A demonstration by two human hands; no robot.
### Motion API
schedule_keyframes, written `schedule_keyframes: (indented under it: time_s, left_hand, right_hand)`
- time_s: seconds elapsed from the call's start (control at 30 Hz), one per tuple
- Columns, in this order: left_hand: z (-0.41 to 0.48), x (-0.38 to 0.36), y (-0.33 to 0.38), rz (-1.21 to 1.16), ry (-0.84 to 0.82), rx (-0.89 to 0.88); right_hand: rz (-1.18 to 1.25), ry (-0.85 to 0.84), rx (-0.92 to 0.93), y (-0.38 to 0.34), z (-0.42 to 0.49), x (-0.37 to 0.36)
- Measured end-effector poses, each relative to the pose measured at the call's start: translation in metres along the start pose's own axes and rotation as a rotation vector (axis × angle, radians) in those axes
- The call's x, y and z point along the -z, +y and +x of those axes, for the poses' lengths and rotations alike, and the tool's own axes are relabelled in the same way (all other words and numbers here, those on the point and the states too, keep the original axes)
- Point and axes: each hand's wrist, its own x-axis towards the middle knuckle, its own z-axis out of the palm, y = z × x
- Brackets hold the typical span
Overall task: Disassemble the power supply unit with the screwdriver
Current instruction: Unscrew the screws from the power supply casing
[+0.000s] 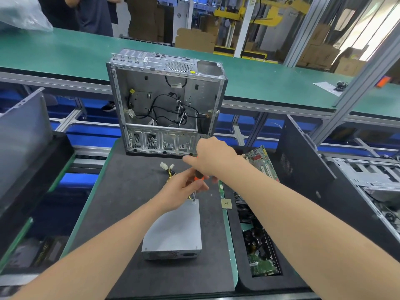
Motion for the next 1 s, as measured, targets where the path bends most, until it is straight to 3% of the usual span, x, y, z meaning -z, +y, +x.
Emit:
schedule_keyframes:
  time_s: [0.37, 0.63, 0.73, 0.83, 0.9, 1.0]
  left_hand:
    - [-0.001, 0.004, 0.003, -0.041, -0.004, 0.019]
    - [0.0, 0.002, 0.0, -0.017, -0.018, 0.049]
    - [0.0, 0.002, 0.0, 0.005, -0.017, 0.047]
    - [-0.001, 0.001, 0.002, 0.004, -0.018, 0.033]
    - [-0.001, 0.001, 0.004, 0.005, -0.025, 0.008]
    - [-0.002, 0.002, 0.003, 0.006, -0.036, 0.003]
  right_hand:
    - [0.01, -0.217, 0.391, 0.017, 0.01, 0.012]
    - [-0.037, -0.241, 0.491, 0.019, 0.012, 0.008]
    - [-0.043, -0.095, 0.433, 0.018, 0.007, 0.006]
    - [-0.152, 0.137, 0.186, 0.011, 0.002, -0.002]
    - [-0.131, 0.116, 0.076, 0.006, 0.001, -0.005]
    - [0.005, 0.018, 0.075, 0.007, 0.003, -0.004]
